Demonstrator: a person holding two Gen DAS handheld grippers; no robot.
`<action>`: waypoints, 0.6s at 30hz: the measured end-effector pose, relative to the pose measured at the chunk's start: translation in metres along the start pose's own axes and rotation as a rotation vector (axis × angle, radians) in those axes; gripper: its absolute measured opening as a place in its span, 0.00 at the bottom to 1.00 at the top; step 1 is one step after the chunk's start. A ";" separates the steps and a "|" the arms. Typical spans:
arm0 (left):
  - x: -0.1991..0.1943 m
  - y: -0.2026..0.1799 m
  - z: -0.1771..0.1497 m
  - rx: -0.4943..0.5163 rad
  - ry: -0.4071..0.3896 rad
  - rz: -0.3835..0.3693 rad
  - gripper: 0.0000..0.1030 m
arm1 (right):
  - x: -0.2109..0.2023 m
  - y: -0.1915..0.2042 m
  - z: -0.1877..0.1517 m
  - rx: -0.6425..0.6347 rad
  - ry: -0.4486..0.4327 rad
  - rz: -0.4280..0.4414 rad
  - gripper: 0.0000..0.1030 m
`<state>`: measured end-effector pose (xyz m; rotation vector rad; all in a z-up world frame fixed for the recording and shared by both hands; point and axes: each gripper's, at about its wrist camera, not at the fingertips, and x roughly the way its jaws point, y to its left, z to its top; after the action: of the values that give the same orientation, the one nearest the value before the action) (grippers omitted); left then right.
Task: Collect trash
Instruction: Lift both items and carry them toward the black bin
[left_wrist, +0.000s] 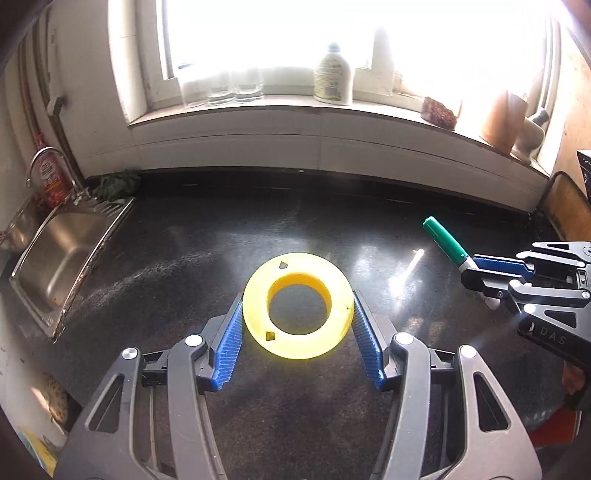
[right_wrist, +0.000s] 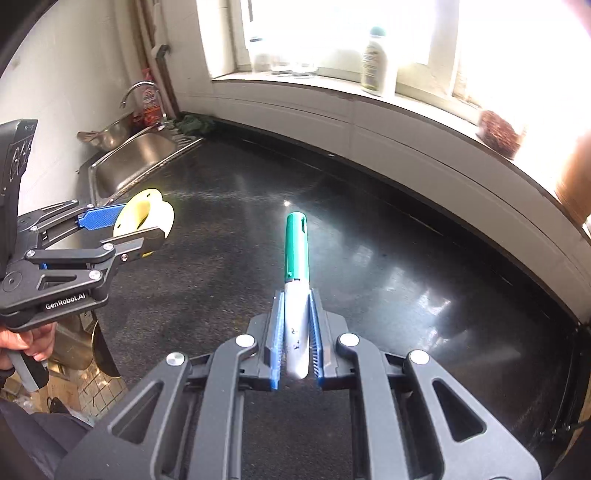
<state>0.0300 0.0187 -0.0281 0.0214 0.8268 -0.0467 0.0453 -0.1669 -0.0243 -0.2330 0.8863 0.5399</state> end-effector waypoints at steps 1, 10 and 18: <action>-0.007 0.014 -0.005 -0.031 -0.002 0.030 0.53 | 0.004 0.012 0.005 -0.019 0.004 0.028 0.14; -0.072 0.146 -0.092 -0.375 0.020 0.318 0.53 | 0.054 0.153 0.040 -0.306 0.072 0.291 0.14; -0.131 0.233 -0.197 -0.656 0.081 0.533 0.53 | 0.086 0.296 0.040 -0.521 0.159 0.542 0.14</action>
<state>-0.1917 0.2630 -0.0647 -0.3761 0.8632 0.7316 -0.0431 0.1292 -0.0590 -0.5188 0.9527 1.2744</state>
